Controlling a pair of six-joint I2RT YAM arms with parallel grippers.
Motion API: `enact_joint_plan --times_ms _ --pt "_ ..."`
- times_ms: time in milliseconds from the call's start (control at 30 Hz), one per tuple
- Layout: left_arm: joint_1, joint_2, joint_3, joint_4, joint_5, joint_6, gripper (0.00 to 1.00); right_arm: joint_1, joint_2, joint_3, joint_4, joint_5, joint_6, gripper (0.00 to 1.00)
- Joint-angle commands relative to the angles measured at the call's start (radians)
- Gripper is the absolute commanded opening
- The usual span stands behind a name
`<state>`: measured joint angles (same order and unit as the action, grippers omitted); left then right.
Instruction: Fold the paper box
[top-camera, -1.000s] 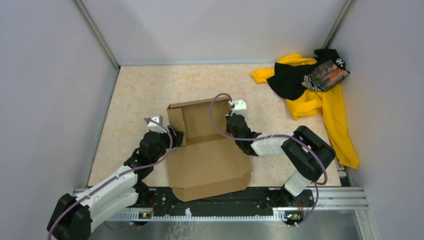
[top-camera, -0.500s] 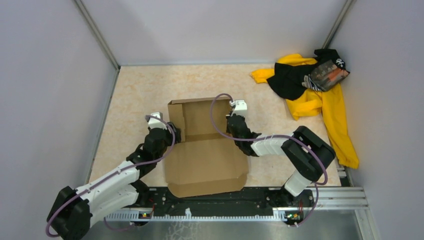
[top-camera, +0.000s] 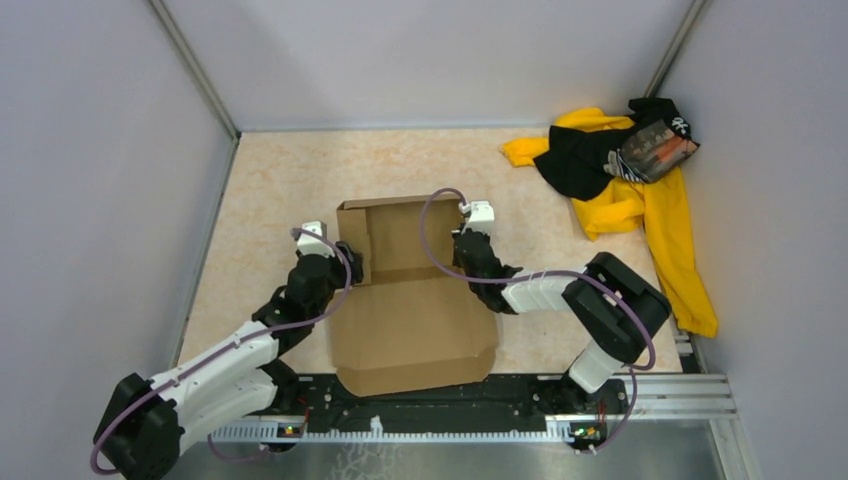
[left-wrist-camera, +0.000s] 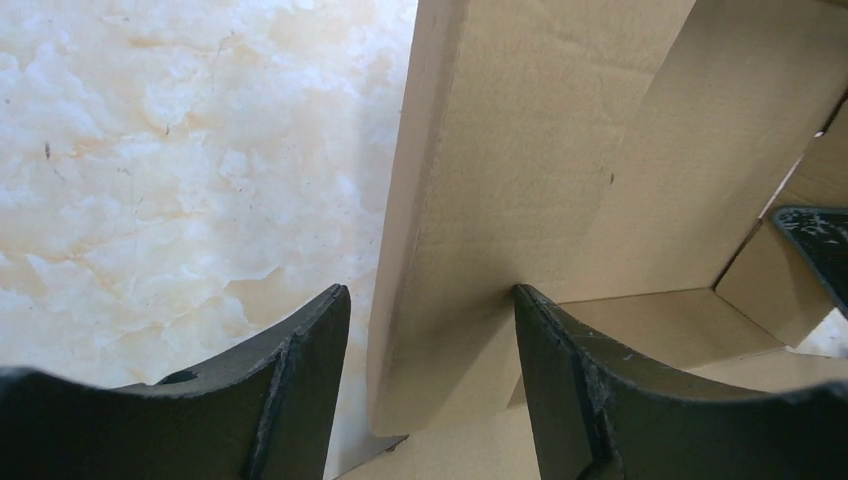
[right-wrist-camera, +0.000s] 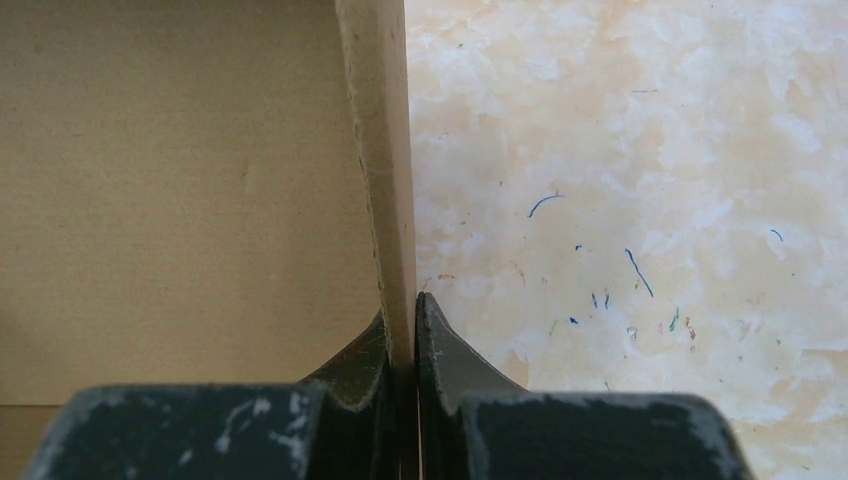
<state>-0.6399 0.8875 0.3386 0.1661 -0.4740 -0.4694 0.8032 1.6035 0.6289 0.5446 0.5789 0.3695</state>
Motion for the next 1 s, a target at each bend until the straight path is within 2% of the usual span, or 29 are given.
enact_joint_plan --times_ms 0,300,533,967 --pt "-0.006 -0.044 0.003 0.055 0.015 0.025 0.68 0.027 -0.012 -0.002 -0.054 0.016 -0.011 0.0" --pt "-0.006 0.017 -0.014 0.106 0.018 0.033 0.68 0.068 0.004 0.033 -0.086 0.065 -0.026 0.0" --pt "-0.01 0.044 -0.016 0.103 -0.041 0.02 0.67 0.083 0.004 0.035 -0.095 0.083 -0.025 0.0" --pt "-0.026 0.145 0.03 0.058 -0.127 -0.007 0.57 0.124 -0.003 0.042 -0.115 0.132 -0.024 0.0"
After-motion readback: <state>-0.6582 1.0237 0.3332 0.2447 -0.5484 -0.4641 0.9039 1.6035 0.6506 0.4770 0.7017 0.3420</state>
